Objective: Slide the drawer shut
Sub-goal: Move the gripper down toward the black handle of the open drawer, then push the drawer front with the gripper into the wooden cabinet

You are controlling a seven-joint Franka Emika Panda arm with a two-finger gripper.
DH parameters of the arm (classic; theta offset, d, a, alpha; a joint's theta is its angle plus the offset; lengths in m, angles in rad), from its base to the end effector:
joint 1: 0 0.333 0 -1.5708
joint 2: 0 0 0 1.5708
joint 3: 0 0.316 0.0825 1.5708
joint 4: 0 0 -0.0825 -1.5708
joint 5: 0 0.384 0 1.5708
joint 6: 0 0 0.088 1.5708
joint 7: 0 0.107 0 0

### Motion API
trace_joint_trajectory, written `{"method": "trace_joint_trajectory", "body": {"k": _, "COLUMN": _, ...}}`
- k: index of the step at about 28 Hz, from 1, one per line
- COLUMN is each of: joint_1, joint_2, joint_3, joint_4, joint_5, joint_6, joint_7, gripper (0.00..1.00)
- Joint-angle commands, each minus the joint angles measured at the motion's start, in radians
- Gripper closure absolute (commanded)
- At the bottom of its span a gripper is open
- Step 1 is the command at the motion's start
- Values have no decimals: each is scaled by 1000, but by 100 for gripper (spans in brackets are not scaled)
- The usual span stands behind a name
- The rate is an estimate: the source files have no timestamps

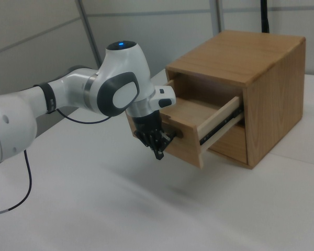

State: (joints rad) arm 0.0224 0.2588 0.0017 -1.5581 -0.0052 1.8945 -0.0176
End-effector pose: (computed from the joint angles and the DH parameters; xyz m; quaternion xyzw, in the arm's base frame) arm 0.6490 0.0152 0.5040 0.9990 0.0215 0.0388 0.0021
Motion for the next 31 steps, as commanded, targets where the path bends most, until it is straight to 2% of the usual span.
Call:
{"method": "trace_joint_trajectory", "body": {"k": 1, "joint_1": 8, "joint_2": 76, "joint_3": -5, "joint_4": 98, "joint_5": 17, "joint_6": 15, "joint_7": -2, "gripper": 100}}
{"method": "trace_joint_trajectory", "body": {"k": 19, "joint_1": 10, "joint_2": 135, "joint_3": -6, "joint_4": 128, "joint_5": 8, "joint_6": 296, "joint_7": 41, "gripper": 100}}
{"method": "trace_joint_trajectory", "body": {"k": 31, "joint_1": 10, "joint_2": 181, "joint_3": -6, "joint_4": 138, "joint_5": 5, "joint_6": 573, "joint_7": 45, "gripper": 100}}
